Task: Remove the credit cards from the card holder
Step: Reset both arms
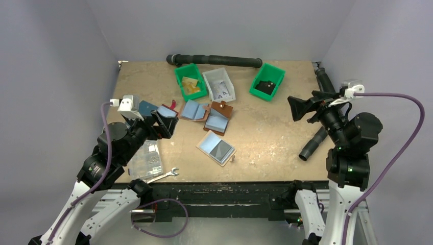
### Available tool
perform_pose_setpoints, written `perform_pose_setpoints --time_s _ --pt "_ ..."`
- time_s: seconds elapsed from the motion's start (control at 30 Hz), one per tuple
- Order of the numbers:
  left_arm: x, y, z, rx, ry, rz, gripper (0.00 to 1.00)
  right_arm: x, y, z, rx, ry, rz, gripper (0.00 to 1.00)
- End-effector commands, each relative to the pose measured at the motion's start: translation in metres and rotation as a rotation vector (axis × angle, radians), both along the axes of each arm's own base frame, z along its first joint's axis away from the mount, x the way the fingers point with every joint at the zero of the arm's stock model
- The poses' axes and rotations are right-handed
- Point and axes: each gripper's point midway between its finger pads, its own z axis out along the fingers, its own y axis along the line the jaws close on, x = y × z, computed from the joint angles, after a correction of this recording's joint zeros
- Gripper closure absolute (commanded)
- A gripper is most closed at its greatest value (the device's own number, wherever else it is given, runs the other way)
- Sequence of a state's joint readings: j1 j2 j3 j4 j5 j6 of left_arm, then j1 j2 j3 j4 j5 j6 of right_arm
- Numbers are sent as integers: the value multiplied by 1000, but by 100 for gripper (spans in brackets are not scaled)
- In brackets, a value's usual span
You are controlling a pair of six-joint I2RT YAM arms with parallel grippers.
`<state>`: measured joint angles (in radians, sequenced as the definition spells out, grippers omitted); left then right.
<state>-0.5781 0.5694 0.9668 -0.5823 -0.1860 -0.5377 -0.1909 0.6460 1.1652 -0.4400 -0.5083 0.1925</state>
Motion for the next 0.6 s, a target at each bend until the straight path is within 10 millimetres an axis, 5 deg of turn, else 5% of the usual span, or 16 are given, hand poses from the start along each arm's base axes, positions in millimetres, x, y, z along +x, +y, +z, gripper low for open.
perform_pose_setpoints --time_s 0.0,0.57 --pt "3 0 18 -6 -64 -3 0 7 -5 13 2 -37 -18 1" --pt "7 -3 11 25 -71 -15 0 10 -2 5 11 -13 18 1"
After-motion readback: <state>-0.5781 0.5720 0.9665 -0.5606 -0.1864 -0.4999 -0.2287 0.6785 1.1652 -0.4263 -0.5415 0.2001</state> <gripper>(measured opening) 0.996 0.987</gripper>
